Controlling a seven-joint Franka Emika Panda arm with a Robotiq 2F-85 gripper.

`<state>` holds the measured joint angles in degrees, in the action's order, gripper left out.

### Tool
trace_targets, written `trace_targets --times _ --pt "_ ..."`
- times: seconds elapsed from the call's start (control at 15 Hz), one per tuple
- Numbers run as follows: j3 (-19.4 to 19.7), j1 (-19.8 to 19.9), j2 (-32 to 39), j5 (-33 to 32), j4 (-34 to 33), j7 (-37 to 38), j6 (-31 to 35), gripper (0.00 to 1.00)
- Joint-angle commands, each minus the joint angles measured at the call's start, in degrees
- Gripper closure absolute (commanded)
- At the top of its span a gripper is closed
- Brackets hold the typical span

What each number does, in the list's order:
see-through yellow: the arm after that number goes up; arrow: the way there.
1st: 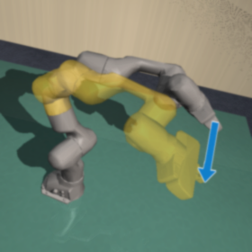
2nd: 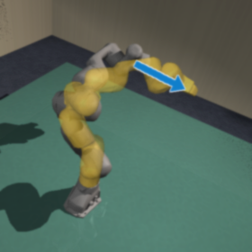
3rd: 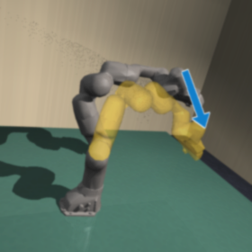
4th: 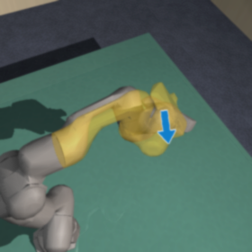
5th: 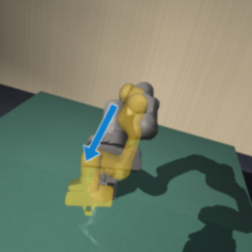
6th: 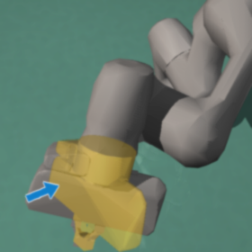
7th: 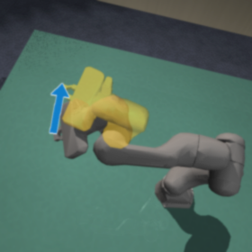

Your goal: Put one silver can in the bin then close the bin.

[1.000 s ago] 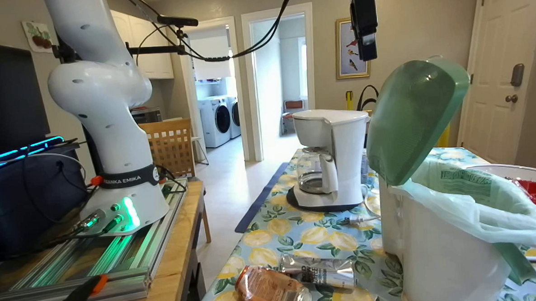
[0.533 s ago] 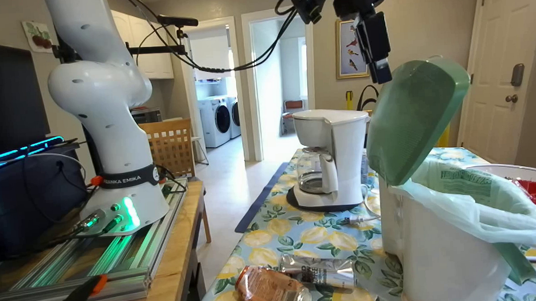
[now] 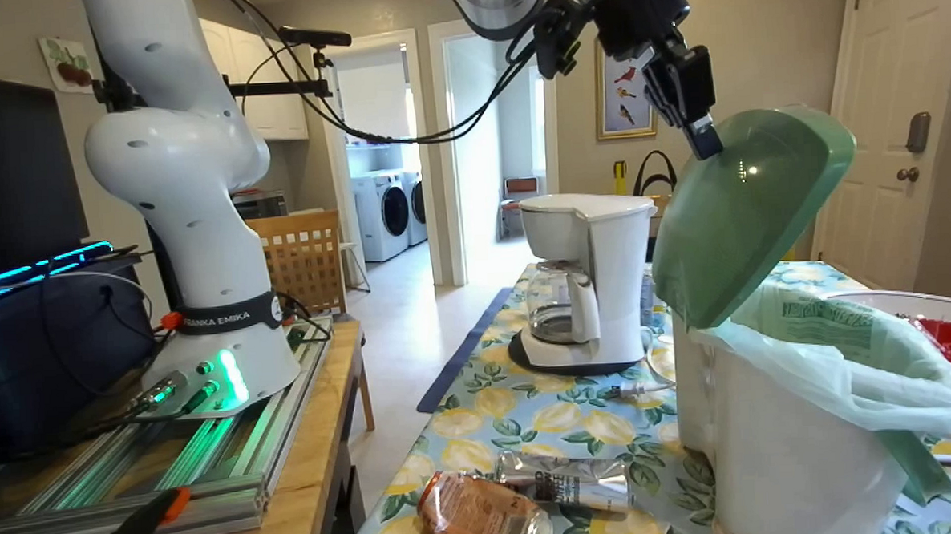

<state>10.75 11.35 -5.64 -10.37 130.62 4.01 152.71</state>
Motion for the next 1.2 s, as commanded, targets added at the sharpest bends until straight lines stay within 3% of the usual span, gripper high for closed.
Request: trace_targets --times 0.0,0.6,0.87,0.93,1.0,1.13 --pt "-0.1 1.2 -0.2 -3.7 0.9 0.5 4.9 1.00" --pt "1.7 0.8 5.5 3.8 -0.3 -5.0 9.2 1.00" --pt "1.0 0.3 3.2 6.2 0.5 -4.6 6.7 1.00" --pt "0.8 0.0 2.2 7.6 0.8 -4.9 5.5 0.74" --pt "0.7 0.0 1.1 8.0 0.7 -3.4 2.9 0.73" --pt "0.6 -0.3 -1.3 11.2 0.4 -2.6 -4.6 0.60"
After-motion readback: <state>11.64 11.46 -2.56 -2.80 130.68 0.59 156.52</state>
